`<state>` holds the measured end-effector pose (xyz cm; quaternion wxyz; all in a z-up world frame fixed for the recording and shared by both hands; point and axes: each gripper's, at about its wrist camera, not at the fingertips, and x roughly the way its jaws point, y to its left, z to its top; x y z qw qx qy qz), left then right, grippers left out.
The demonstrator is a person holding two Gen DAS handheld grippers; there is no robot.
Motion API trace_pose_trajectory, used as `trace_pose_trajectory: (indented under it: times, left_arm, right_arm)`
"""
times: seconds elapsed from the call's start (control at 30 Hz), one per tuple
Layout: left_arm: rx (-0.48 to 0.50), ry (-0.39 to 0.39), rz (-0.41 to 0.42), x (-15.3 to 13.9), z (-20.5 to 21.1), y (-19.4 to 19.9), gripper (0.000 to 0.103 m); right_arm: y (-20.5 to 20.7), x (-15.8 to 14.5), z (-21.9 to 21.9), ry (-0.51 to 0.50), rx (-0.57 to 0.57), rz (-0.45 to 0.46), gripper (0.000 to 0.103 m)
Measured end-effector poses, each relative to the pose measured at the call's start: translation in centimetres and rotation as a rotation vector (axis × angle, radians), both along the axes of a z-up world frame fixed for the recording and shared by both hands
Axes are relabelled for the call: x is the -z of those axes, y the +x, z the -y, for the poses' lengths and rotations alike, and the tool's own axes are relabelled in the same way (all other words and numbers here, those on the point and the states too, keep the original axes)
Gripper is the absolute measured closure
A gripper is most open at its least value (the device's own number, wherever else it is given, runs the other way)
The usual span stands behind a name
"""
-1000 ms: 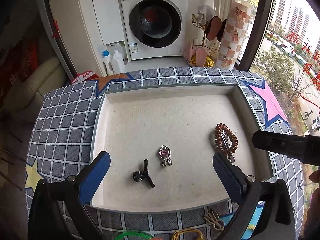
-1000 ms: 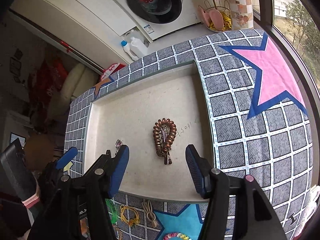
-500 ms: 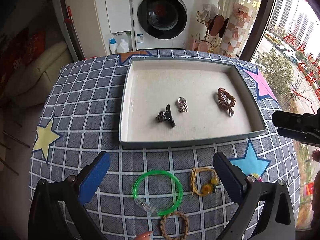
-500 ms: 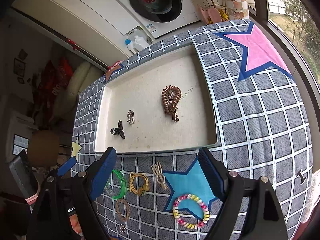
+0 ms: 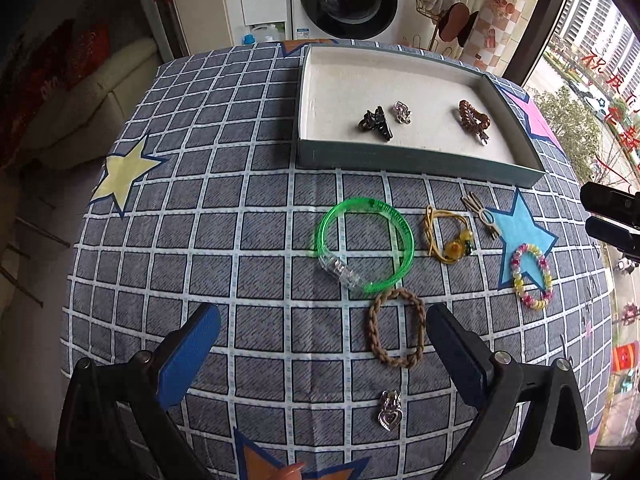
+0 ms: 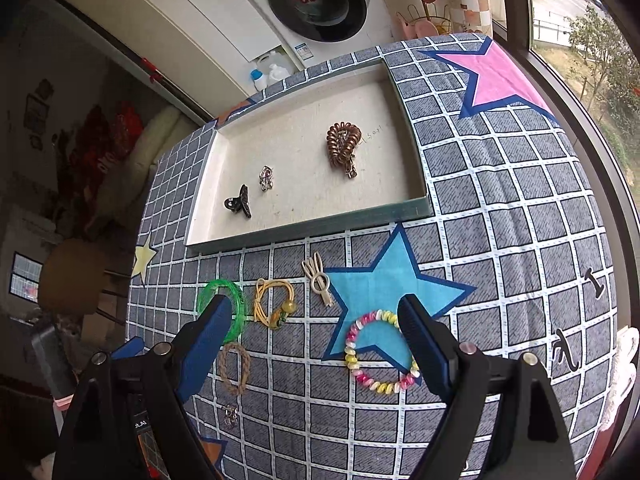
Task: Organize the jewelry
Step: 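Withdraw both tools from the tray toward the remaining jewelry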
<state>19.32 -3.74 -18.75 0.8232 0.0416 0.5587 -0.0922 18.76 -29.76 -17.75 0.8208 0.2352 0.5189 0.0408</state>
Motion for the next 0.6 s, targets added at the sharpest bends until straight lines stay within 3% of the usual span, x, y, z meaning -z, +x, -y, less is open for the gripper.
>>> trace_pose_trajectory:
  times: [0.6]
  left_arm:
    - [-0.032, -0.013, -0.100, 3.1, -1.6, -3.3, 0.000]
  right_arm:
    - [-6.1, 4.0, -1.3, -0.088, -0.019, -0.194, 0.016]
